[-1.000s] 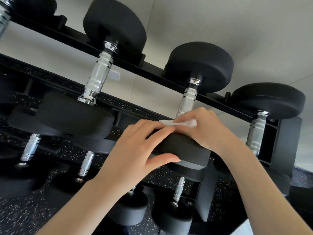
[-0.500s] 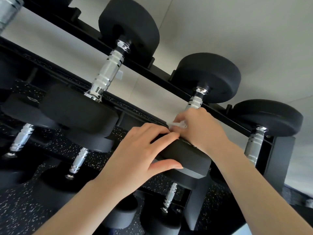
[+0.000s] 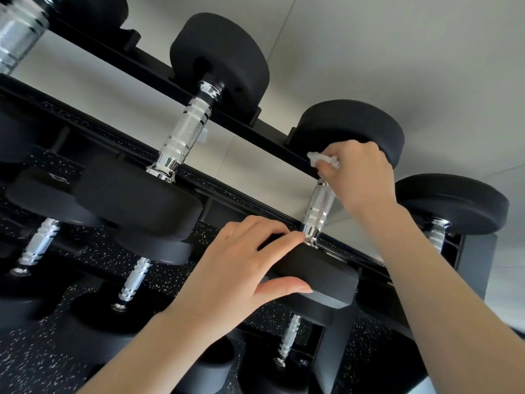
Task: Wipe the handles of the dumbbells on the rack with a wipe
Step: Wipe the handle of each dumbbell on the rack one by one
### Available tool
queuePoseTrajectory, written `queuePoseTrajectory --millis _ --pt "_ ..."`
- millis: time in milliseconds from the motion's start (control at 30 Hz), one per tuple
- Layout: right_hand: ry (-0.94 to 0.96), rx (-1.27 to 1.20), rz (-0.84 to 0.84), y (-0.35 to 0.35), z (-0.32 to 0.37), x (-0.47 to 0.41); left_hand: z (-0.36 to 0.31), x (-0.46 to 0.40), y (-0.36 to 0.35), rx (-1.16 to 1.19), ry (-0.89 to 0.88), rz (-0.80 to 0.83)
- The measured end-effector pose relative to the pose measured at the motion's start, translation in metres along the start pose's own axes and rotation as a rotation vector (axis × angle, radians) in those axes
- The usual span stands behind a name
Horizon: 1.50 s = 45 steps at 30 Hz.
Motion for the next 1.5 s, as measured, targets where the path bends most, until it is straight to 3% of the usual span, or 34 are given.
queuePoseTrajectory --millis 100,167,300,467,667,967,1267,1500 --pt "0.000 0.005 -0.163 -0.001 -0.004 0.015 0.000 -0.001 0.001 0.002 -0.008 0.003" --pt "-0.098 -0.147 -0.229 -0.003 -0.010 0.024 0.001 -0.001 0.001 0.000 -0.016 0.009" --pt "-0.373 -0.544 -0.200 -0.009 -0.021 0.027 0.002 -0.001 0.000 0.001 -0.019 0.010" --pt "-0.614 -0.746 -0.112 -0.015 -0.025 0.043 0.002 -0.004 0.002 0.017 -0.033 0.029" --pt "-0.541 -0.721 0.020 -0.004 -0.018 0.071 0.002 -0.012 0.009 0.017 -0.076 0.118" --pt "-0.718 -0.600 -0.241 0.062 -0.062 0.129 -0.019 -0.036 0.006 -0.001 -0.220 0.201" --pt "-0.932 -0.519 -0.464 0.089 -0.173 0.197 -0.100 -0.043 -0.063 -0.010 -0.393 0.289" --pt "-0.711 -0.596 -0.318 0.045 -0.230 0.160 -0.147 -0.036 -0.128 -0.072 -0.305 0.348"
Point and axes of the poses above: each hand's wrist, its own x-axis away from the middle knuckle, its own y-axis out of the back of the hand, z = x × y, the point moved 3 cm from there along -x, towards the middle knuckle, and after that the axes turned 15 degrees about -z, right-handed, at the moved point
